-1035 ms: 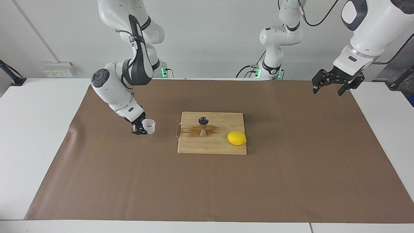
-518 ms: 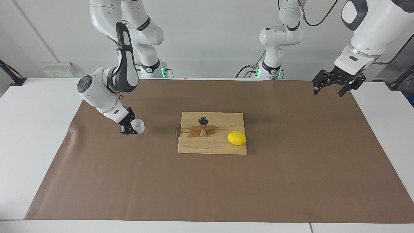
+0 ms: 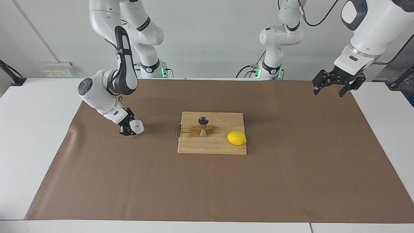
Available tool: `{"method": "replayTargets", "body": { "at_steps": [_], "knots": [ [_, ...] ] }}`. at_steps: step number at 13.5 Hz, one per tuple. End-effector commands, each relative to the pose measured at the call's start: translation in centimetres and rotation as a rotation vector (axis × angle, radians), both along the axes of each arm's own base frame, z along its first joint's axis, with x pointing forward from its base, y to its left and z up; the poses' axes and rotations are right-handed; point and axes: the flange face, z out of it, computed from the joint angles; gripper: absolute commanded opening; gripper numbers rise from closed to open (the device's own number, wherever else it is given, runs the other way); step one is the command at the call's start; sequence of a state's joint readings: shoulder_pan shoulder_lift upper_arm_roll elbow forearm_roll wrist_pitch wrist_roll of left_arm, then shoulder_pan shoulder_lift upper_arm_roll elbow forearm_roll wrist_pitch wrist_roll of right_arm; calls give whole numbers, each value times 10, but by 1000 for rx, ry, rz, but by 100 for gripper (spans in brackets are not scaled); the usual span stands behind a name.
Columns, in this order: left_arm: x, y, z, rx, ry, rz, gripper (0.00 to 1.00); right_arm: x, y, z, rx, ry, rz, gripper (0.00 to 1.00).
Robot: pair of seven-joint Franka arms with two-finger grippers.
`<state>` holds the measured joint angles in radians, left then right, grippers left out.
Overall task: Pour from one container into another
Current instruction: 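Carry the white cup back beside the board and set it down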
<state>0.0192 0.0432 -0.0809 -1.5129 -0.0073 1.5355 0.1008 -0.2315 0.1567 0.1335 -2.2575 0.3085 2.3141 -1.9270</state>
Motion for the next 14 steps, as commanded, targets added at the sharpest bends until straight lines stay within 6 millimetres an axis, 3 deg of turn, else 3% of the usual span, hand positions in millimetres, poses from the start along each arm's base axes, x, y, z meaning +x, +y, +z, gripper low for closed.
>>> {"method": "replayTargets", "body": {
  "at_steps": [1,4,7,9,11,14],
  "knots": [
    [0,-1,-2,10,-9,-14,100,-2,-5,9,21,-22,-6,100],
    [1,-1,-3,10,-7,-15,100,5,-9,38,26,-31,-21,100],
    [0,-1,-4,10,-4,-14,100,8,-34,70,16,-60,-88,100],
    [0,-1,-4,10,-1,-15,100,8,-36,106,4,-75,-188,100],
    [0,-1,-4,10,-1,-15,100,3,-21,142,-49,-79,-309,100],
    [0,-2,-4,9,-1,-15,100,4,31,189,-192,-32,-473,100]
  ]
}}
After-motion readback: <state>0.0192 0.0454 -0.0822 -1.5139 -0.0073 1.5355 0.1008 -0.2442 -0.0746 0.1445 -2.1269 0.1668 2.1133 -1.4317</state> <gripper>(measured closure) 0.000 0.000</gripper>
